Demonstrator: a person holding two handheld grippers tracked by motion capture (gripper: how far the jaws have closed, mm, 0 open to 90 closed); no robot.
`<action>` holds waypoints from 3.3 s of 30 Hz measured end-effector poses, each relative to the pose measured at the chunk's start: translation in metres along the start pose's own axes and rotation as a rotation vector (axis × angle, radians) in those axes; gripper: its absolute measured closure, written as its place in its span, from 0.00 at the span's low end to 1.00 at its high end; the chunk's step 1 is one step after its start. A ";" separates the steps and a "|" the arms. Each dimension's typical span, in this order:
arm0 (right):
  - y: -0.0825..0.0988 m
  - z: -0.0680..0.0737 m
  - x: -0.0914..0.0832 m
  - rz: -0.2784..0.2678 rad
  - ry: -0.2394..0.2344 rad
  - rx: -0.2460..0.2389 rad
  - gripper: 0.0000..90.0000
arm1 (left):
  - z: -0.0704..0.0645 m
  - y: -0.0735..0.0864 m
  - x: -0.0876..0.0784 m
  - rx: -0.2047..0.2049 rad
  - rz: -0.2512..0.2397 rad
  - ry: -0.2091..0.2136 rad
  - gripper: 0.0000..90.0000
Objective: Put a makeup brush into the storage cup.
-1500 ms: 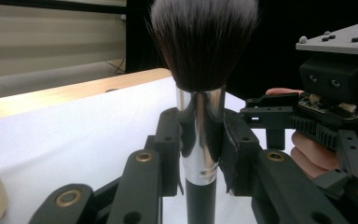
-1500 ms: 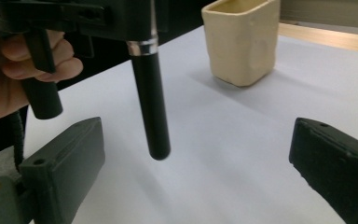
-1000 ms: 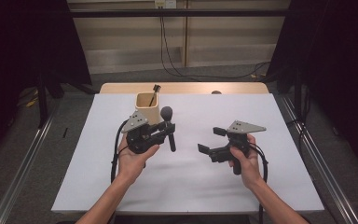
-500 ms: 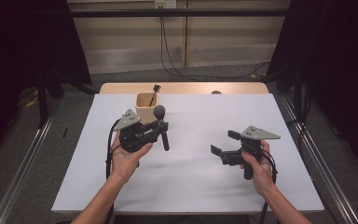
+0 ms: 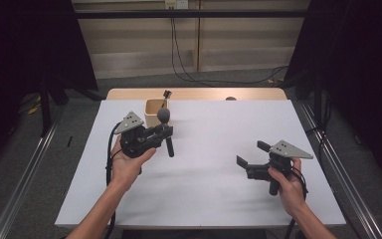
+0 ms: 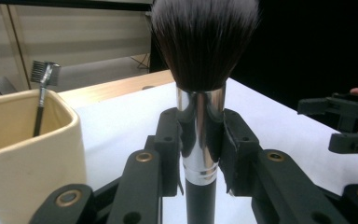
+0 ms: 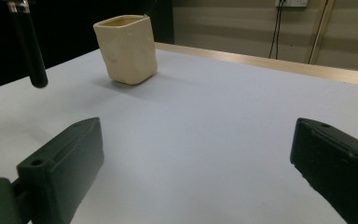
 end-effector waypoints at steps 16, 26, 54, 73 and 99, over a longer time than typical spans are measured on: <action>0.020 -0.019 -0.024 -0.036 0.074 0.014 0.00 | 0.021 -0.011 -0.017 -0.004 -0.020 -0.035 0.79; 0.027 -0.024 -0.040 -0.061 0.087 0.019 0.00 | 0.038 -0.023 -0.035 -0.011 -0.046 -0.069 0.79; 0.031 -0.016 -0.037 -0.054 0.026 -0.027 0.00 | 0.086 -0.071 -0.015 -0.013 -0.050 -0.150 0.79; 0.032 -0.012 -0.037 -0.044 0.013 -0.045 0.00 | 0.114 -0.084 0.006 -0.033 -0.083 -0.209 0.79; 0.033 -0.012 -0.035 -0.034 0.011 -0.054 0.00 | 0.135 -0.063 0.042 -0.061 -0.027 -0.236 0.79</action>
Point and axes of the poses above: each handheld gripper's, and its own axes: x roughly forward along the jaws, y roughly out of its underside, z roughly to its left, the point moved 10 cm from there along x, roughly forward along the jaws, and after that the axes turned 14 degrees about z, right-handed, at the moved point
